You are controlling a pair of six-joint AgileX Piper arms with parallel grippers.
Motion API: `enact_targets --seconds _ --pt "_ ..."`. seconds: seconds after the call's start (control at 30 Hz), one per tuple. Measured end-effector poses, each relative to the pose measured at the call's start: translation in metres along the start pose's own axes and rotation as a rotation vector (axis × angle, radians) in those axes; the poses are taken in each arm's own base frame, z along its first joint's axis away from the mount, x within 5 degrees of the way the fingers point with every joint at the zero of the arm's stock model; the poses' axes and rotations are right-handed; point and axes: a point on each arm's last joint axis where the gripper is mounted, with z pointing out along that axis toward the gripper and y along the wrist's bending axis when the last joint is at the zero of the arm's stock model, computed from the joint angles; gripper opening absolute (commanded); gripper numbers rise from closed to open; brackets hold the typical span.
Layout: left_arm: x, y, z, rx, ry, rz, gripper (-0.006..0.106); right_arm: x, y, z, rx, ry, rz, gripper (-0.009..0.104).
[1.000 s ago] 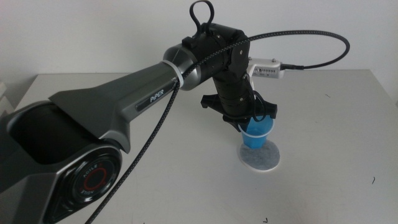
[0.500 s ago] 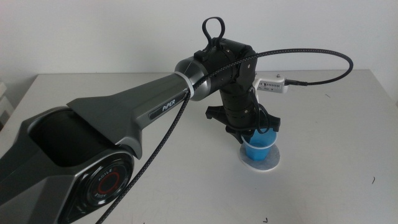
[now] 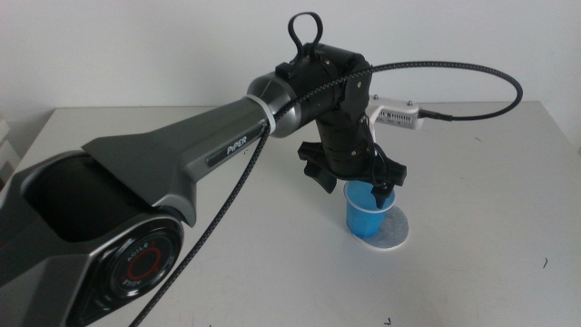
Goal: Place an empty cup on a cup mat.
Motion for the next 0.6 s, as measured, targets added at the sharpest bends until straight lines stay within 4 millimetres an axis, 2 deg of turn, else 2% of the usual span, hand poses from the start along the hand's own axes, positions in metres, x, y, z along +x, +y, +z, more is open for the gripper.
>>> enact_targets --seconds 0.27,0.6 --pt "-0.006 0.011 -0.07 0.004 -0.11 0.045 0.103 0.0 0.0 0.0 0.0 0.0 0.0 0.094" --pt "0.005 0.03 -0.181 -0.031 -0.298 0.034 0.103 0.0 0.0 0.0 0.0 0.0 0.0 0.094"
